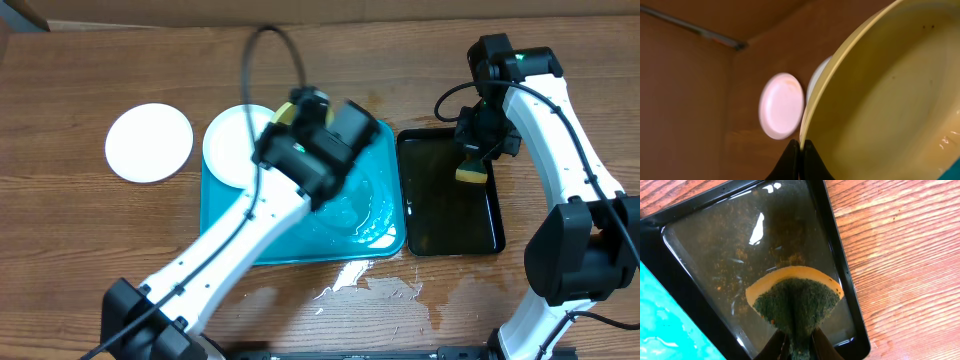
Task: Clean dirty plates on tray and stack at the side
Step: 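Carry the yellow plate left and set it on the white plate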
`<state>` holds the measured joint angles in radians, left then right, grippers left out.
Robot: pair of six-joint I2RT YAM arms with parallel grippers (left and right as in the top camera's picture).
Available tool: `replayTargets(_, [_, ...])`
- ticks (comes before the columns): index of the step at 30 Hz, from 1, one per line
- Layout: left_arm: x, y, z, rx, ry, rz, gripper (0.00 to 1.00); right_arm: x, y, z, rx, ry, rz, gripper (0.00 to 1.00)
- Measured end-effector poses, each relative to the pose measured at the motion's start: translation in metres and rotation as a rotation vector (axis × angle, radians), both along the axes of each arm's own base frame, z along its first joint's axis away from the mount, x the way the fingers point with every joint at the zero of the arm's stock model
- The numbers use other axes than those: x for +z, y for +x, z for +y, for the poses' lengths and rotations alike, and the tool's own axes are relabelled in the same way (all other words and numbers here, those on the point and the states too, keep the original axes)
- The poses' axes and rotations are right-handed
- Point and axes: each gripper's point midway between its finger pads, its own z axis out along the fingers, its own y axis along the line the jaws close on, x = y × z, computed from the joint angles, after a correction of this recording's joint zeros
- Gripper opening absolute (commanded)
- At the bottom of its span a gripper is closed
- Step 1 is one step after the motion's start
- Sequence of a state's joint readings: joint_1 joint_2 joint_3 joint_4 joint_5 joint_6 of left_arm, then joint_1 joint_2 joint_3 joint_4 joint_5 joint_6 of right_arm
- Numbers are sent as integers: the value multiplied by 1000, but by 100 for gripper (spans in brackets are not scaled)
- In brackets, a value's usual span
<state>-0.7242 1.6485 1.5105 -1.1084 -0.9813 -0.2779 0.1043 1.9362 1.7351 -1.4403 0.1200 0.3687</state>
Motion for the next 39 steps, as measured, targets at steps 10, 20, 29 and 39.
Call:
replayTargets(10, [31,1,3,33,126,-155,4,0,0,0,4,0,0,12])
replayTargets(20, [-29,23,70,189,-305,126,4,0,2,1,4,2,-10,12])
replayTargets(29, [-41,18,227,580,-600,94,4,0,3,2,4,13,-14,12])
replayTargets(39, [-96,1,333,920,-751,42,4,0,4,4,3,21,-17,12])
